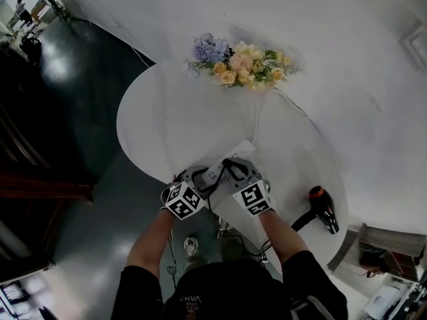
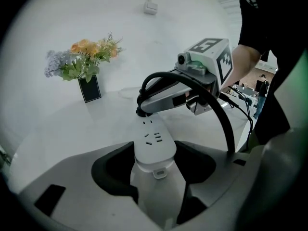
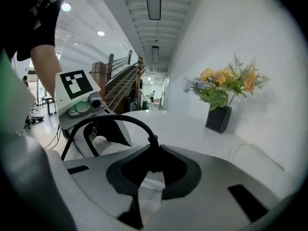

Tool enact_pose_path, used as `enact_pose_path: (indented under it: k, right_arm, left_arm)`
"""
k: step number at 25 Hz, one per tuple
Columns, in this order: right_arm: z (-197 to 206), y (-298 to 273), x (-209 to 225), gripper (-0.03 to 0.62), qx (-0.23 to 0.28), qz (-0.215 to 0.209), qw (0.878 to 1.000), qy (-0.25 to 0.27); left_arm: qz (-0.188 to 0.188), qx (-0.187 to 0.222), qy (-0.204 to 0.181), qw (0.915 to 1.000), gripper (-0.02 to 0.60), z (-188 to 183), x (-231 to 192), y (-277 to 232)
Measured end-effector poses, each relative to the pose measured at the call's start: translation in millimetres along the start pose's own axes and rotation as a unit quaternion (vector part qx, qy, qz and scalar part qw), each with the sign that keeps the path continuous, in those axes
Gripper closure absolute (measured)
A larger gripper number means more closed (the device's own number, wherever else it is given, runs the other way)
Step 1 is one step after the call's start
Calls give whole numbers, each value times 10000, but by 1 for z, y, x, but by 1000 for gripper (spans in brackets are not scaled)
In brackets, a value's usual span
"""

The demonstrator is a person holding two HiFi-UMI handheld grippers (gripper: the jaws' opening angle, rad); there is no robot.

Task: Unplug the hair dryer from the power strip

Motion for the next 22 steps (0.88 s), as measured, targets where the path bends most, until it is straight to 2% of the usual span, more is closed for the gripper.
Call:
enact_pose_path:
  k: [5, 11, 22]
  right_arm:
    - [-1, 1, 2, 522, 57, -46, 9997, -234]
    - [-10, 9, 1, 523, 310, -58, 9992, -255]
    - [-12, 31, -2, 523, 351, 171, 9976, -572]
  left_arm:
    - [29, -25, 19, 10000, 301, 0, -1, 0]
    - [45, -46, 28, 10000, 301, -1, -2, 0]
    - [44, -53, 28, 10000, 299, 1, -1, 1]
Point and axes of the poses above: the fingertips, and each gripper's own axes: y backward along the fingers, x to its right, z out of its underside, the point moved 8 cm from there along y, backward along the fingers, and after that the axes turned 5 degrees about -x, right-handed, at the moved point
